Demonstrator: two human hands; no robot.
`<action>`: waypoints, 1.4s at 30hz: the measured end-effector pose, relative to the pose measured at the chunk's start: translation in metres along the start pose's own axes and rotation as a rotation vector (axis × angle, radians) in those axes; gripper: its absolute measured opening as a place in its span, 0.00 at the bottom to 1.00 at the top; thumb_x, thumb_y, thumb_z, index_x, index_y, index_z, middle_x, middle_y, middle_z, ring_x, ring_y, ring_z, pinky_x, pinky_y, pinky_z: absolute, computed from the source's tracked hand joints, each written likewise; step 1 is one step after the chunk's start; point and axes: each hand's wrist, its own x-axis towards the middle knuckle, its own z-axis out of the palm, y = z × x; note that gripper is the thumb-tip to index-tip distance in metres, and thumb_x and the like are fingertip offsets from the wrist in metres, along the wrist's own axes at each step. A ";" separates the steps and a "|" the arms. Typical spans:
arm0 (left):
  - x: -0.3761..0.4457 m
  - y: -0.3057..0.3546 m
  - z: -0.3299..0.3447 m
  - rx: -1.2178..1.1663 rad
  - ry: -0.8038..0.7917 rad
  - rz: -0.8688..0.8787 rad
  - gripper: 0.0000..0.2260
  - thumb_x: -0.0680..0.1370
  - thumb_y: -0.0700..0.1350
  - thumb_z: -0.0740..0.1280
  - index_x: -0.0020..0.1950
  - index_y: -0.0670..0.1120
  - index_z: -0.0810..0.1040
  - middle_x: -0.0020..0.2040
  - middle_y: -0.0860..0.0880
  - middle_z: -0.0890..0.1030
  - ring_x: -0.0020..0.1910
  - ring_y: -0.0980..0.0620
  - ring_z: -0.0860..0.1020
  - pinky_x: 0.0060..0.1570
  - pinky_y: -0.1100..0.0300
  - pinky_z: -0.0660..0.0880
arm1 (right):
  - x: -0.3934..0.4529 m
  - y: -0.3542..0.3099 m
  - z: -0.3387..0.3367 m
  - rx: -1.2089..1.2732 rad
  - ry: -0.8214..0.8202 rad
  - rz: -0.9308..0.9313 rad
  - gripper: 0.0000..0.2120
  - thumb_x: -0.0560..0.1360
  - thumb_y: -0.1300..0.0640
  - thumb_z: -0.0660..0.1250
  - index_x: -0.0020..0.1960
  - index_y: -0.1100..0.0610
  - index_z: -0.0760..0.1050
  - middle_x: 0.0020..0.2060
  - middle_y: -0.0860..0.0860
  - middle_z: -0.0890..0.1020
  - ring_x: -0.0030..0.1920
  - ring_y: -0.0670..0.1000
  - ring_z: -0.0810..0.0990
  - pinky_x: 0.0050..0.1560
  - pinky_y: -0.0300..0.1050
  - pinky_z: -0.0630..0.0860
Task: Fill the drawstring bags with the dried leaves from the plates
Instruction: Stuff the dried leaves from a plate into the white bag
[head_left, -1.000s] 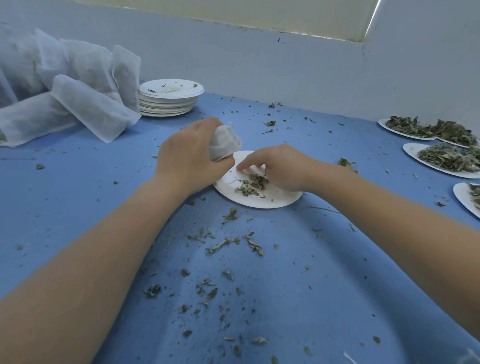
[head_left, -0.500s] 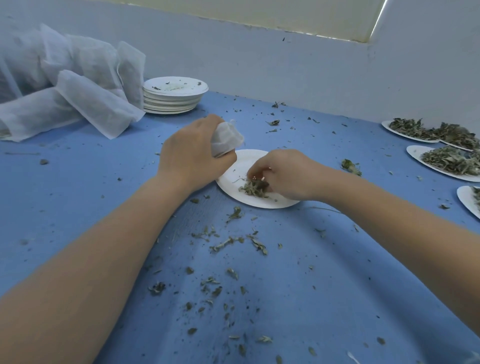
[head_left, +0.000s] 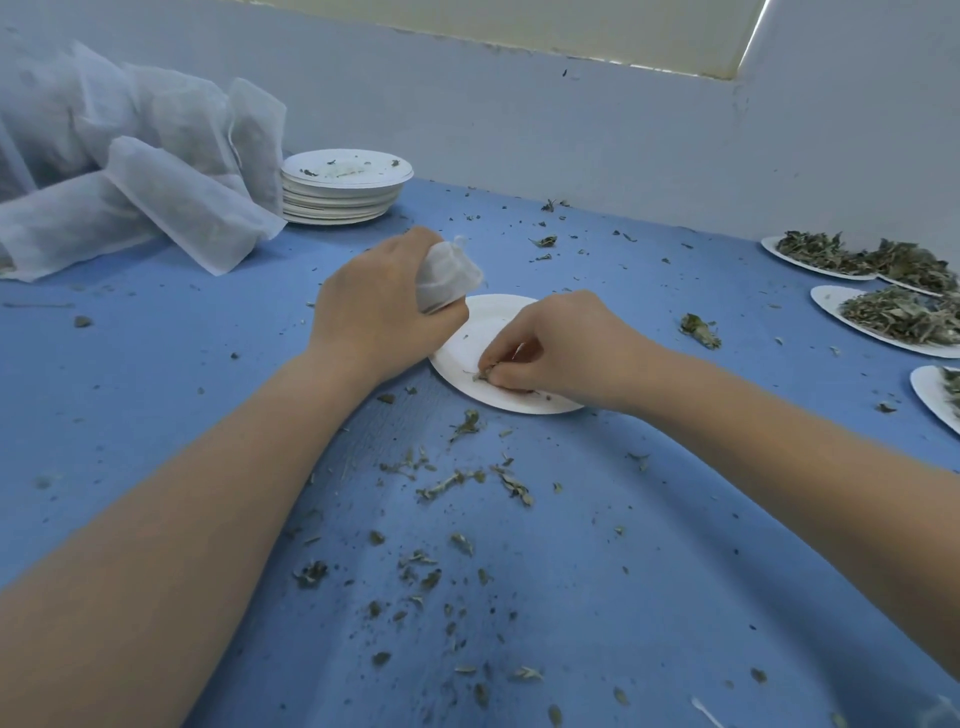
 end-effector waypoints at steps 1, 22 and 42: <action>0.000 0.000 0.000 0.001 -0.005 0.002 0.15 0.70 0.50 0.68 0.54 0.48 0.73 0.42 0.55 0.73 0.39 0.50 0.69 0.38 0.57 0.66 | 0.000 0.000 0.001 0.013 0.021 0.004 0.06 0.72 0.56 0.70 0.47 0.51 0.84 0.43 0.42 0.83 0.37 0.37 0.76 0.44 0.23 0.68; 0.002 0.002 0.000 -0.110 -0.077 -0.039 0.19 0.69 0.53 0.69 0.56 0.49 0.71 0.35 0.59 0.70 0.38 0.52 0.71 0.36 0.59 0.63 | 0.031 -0.029 -0.027 0.311 0.362 -0.196 0.09 0.68 0.65 0.73 0.45 0.53 0.84 0.39 0.45 0.82 0.40 0.39 0.78 0.50 0.33 0.74; 0.001 0.003 -0.004 -0.300 -0.066 -0.047 0.16 0.67 0.51 0.74 0.49 0.52 0.71 0.37 0.58 0.77 0.40 0.55 0.75 0.38 0.62 0.71 | 0.028 -0.025 -0.035 0.064 0.207 -0.297 0.12 0.75 0.60 0.67 0.56 0.49 0.81 0.44 0.41 0.82 0.48 0.42 0.78 0.47 0.31 0.73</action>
